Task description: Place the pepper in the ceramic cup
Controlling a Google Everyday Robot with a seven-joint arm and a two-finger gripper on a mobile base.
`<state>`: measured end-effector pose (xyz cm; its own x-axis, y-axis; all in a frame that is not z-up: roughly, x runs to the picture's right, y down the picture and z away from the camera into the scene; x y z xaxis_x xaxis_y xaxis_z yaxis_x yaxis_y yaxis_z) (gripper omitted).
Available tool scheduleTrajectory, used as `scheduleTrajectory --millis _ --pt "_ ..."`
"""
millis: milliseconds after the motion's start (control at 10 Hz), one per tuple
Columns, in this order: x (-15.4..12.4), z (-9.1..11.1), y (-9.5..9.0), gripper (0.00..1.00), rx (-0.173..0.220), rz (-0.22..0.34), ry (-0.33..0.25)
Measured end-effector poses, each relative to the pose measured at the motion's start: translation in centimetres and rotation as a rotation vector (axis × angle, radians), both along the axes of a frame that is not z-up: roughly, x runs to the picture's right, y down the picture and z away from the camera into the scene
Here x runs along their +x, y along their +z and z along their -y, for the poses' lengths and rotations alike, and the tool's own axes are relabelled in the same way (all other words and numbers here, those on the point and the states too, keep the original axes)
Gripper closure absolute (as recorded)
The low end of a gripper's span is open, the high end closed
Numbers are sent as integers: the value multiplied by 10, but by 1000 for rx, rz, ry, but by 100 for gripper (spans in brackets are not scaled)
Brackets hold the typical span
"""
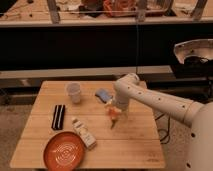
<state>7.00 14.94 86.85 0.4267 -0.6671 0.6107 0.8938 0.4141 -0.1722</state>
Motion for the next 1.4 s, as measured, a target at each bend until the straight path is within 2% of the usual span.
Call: scheduleTrajectory --millis 1400 --pt "-10 -11 7 20 -13 40 -102"
